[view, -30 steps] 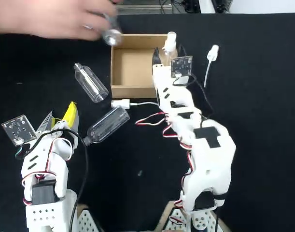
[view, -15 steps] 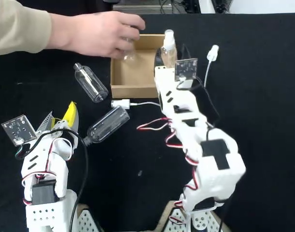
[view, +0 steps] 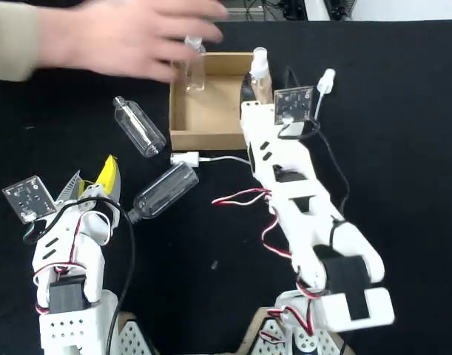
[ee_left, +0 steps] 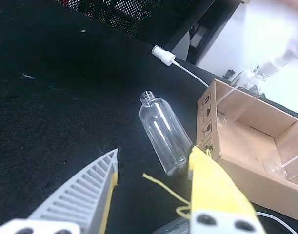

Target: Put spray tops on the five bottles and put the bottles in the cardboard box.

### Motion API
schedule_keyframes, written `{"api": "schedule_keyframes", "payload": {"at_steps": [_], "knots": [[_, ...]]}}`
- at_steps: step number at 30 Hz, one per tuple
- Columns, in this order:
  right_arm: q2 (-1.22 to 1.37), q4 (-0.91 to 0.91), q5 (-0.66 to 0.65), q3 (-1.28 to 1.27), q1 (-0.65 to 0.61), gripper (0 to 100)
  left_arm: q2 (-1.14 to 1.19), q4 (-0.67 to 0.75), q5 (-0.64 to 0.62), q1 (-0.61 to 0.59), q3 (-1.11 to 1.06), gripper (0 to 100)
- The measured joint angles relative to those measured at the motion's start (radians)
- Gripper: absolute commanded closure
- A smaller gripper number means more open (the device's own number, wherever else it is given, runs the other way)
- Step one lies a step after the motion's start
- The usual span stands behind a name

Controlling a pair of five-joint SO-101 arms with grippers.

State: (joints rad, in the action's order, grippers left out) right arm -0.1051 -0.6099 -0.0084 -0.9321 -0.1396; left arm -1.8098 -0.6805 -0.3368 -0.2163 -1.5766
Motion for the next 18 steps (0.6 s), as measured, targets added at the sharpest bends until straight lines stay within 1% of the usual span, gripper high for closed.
{"api": "schedule_keyframes", "payload": {"at_steps": [3,7,12,18], "knots": [[-0.058,0.057,0.000,-0.012,0.000,76.4,0.000,0.000,0.000,0.000,0.000,78],[-0.178,0.216,0.000,-0.012,0.000,76.5,0.000,0.000,0.000,0.000,0.000,78],[-0.384,0.491,0.000,-0.012,0.026,76.5,0.000,0.000,0.000,0.000,0.000,78],[-0.664,0.824,0.000,-0.012,0.029,76.5,0.000,0.000,0.000,0.000,0.000,78]]}}
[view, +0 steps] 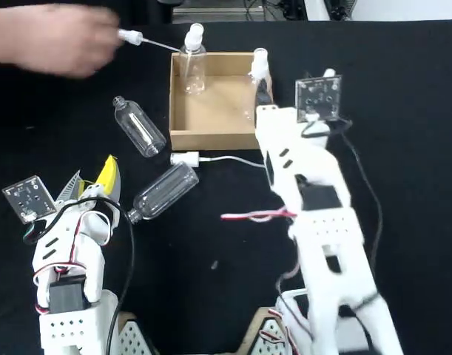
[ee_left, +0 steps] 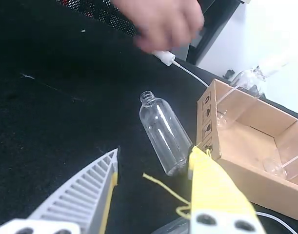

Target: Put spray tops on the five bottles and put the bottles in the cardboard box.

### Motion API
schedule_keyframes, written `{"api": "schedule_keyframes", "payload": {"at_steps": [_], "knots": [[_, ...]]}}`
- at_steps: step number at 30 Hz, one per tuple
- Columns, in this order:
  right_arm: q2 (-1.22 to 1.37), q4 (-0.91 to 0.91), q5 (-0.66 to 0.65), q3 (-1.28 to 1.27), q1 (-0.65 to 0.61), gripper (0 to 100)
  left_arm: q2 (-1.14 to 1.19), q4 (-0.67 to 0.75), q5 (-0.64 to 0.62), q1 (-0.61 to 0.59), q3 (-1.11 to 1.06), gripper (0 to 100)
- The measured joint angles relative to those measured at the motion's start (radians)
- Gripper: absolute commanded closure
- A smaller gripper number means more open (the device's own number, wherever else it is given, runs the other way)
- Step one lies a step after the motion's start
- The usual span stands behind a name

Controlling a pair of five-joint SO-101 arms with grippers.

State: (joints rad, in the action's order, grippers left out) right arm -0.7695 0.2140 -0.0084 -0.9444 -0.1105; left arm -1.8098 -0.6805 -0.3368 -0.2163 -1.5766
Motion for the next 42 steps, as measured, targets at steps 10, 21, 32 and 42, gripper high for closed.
{"api": "schedule_keyframes", "payload": {"at_steps": [10,21,32,42], "knots": [[-0.218,0.516,0.000,0.172,0.000,76.6,0.000,0.000,0.000,0.000,0.000,78],[-0.091,0.990,-0.267,0.416,-0.311,76.2,0.000,0.000,-0.005,-0.173,0.000,78],[0.247,0.950,-0.631,0.423,-0.572,65.1,-0.002,-0.038,-0.049,-0.388,0.058,78],[0.612,0.937,-0.910,0.563,-0.617,59.6,-0.002,-0.153,-0.060,-0.635,0.060,78]]}}
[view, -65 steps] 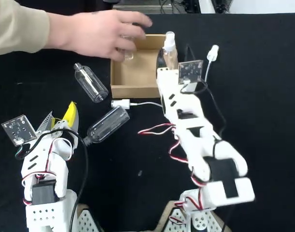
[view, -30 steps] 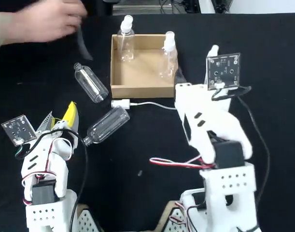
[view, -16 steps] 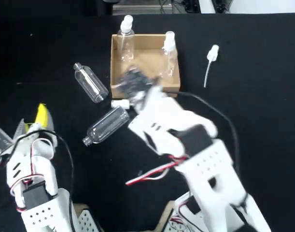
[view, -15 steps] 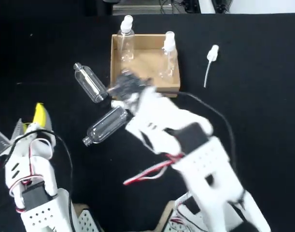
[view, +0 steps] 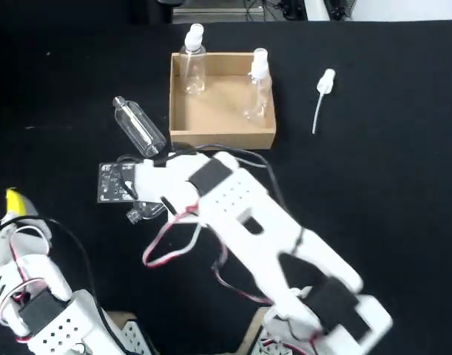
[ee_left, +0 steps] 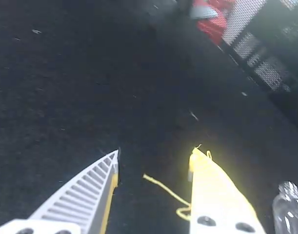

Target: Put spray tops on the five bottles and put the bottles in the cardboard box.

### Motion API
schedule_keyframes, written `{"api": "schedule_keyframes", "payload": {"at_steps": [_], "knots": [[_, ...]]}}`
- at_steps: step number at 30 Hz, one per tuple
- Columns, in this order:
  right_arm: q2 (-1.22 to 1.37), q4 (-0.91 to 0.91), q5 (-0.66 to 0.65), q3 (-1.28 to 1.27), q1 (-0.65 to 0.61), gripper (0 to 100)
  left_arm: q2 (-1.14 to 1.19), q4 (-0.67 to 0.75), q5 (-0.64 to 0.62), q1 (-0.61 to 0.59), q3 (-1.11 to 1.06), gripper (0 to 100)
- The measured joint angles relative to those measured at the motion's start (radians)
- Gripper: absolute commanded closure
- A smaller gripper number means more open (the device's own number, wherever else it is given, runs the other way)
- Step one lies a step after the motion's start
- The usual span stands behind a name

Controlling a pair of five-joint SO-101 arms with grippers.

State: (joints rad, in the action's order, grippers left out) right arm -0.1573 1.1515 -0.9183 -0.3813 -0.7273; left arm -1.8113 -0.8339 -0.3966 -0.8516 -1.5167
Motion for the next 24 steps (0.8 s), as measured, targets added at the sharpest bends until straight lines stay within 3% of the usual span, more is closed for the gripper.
{"api": "schedule_keyframes", "payload": {"at_steps": [10,19,24], "knots": [[0.269,-0.003,-0.269,0.101,-0.041,59.6,0.000,0.000,0.000,-0.031,0.000,78],[0.377,-0.080,-0.316,0.107,-0.054,59.8,0.000,0.000,0.000,-0.031,0.000,78],[0.468,-0.101,-0.316,0.157,-0.052,73.6,0.000,0.000,0.000,-0.031,0.000,78]]}}
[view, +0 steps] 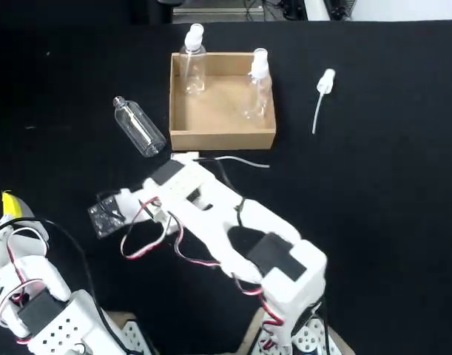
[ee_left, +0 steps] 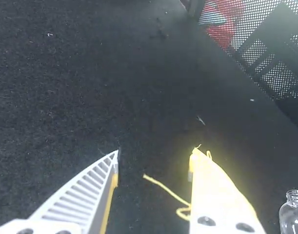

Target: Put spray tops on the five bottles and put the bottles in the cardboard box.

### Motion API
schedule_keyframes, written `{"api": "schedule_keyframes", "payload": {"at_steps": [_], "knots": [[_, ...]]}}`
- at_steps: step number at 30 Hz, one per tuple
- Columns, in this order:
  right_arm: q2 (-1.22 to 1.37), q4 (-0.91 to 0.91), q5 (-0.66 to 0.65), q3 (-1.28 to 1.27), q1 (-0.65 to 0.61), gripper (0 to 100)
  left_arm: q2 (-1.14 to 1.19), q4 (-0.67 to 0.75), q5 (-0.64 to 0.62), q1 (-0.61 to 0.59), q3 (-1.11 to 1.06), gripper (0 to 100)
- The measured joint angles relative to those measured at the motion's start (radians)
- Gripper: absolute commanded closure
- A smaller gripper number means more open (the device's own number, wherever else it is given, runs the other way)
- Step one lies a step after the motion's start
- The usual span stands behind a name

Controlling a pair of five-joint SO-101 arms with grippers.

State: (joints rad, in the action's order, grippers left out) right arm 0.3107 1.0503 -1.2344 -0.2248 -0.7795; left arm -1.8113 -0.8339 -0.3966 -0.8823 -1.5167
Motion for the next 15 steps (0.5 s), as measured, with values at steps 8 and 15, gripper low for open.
{"api": "schedule_keyframes", "payload": {"at_steps": [8,15], "knots": [[0.091,0.063,0.204,0.147,0.000,98.2,0.000,0.000,0.000,-0.005,0.000,78],[-0.034,0.222,0.566,0.149,0.066,98.8,0.000,0.000,0.000,-0.005,0.000,78]]}}
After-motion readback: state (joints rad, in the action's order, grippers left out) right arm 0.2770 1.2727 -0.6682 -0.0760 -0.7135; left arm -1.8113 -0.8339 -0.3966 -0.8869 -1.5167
